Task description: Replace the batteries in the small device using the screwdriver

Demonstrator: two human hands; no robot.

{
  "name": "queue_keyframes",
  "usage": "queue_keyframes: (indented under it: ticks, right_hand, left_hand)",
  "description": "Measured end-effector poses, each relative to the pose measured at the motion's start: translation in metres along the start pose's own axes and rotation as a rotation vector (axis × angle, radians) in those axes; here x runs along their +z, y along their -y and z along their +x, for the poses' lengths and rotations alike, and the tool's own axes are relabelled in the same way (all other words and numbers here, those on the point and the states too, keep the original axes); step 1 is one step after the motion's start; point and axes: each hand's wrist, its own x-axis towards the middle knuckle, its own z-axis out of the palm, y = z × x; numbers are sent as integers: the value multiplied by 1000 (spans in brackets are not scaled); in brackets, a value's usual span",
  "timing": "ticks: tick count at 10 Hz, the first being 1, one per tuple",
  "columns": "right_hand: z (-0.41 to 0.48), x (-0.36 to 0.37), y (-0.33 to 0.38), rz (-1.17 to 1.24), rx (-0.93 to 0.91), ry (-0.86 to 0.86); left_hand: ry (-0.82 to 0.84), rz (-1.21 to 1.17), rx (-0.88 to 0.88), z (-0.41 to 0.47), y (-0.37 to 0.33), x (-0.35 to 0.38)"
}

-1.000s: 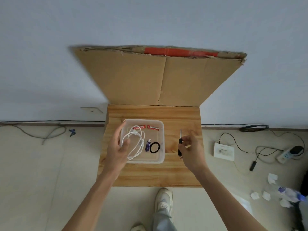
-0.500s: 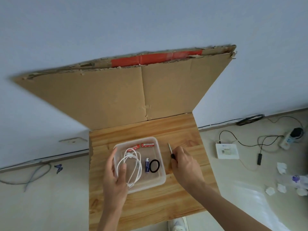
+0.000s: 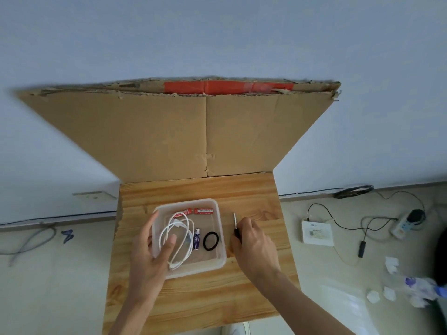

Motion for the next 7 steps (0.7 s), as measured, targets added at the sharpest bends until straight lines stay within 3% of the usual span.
queue_keyframes:
  ticks: [2,4,7]
  right_hand:
    - [-17,-28,13,-56,20,14]
    - [-47,-85,39,-145,42,120]
    - [-109,-215,90,-199,74,183]
  left_hand:
    - [74,109,17,-3,-24,-19]
    - [199,521,67,-6,-71,-59]
    - [243,890,167,-73,-219,-98]
